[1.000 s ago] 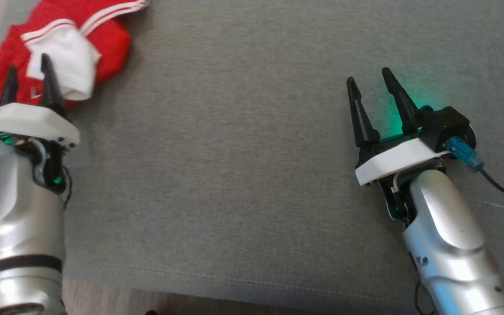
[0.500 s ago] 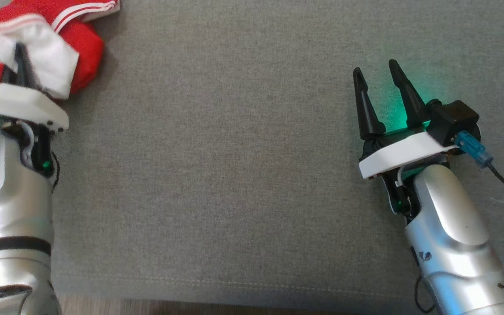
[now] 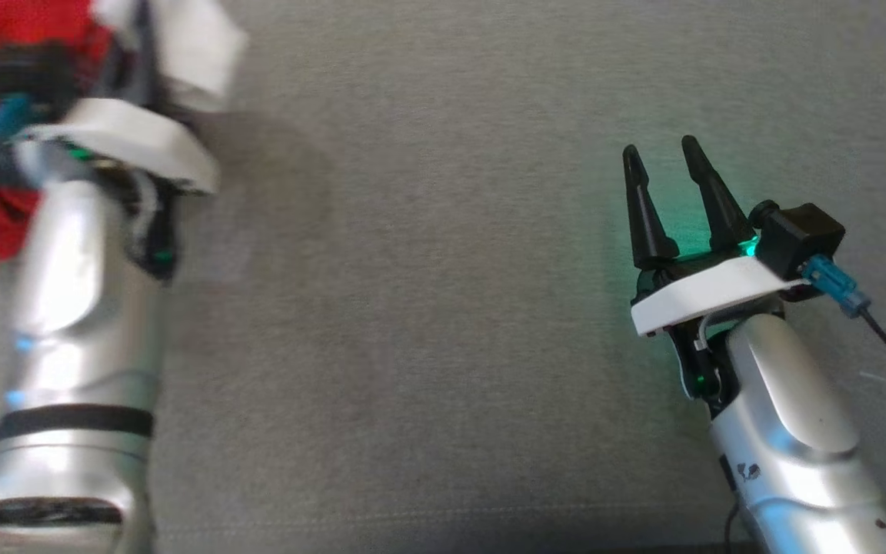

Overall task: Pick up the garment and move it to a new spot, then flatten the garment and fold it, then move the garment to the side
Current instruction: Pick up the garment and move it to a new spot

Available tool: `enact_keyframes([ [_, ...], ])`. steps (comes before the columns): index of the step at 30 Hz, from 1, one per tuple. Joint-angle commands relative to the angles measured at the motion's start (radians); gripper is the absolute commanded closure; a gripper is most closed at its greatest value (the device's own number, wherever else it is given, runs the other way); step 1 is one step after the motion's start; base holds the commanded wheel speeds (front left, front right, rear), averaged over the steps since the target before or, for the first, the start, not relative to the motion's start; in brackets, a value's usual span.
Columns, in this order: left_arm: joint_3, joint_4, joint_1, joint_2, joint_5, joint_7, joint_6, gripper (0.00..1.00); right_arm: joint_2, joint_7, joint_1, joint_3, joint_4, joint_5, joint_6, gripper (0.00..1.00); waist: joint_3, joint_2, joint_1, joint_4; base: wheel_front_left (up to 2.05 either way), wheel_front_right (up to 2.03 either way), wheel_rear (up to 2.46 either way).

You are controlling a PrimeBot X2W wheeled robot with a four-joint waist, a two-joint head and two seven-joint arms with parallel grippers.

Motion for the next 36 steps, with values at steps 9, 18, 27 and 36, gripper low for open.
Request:
enact_keyframes([
  [9,-0.233,-0.062,-0.031,-0.052,-0.063,-0.005,-0.006,1.00,0.013,-0.009,0.001,0.016,-0.071,0.041,-0.001,0.00,0.011,0.0000,0.0000,-0.165,0.00,0.00,0.00],
  [18,-0.486,-0.125,0.021,-0.068,-0.280,-0.005,0.003,1.00,0.013,-0.009,0.006,0.043,-0.083,0.088,-0.001,0.00,0.017,0.0000,0.0000,-0.295,0.00,0.00,0.00],
  [27,-0.600,-0.194,0.096,-0.068,-0.358,-0.005,0.094,0.00,0.013,-0.009,0.032,0.047,-0.079,0.094,-0.001,0.00,-0.004,0.0000,0.0000,-0.307,0.00,0.00,0.00],
  [36,-0.402,-0.233,0.269,-0.067,-0.270,-0.005,0.137,0.00,0.013,-0.009,0.044,0.052,-0.055,0.067,-0.001,0.00,-0.039,0.0000,0.0000,-0.211,0.00,0.00,0.00],
])
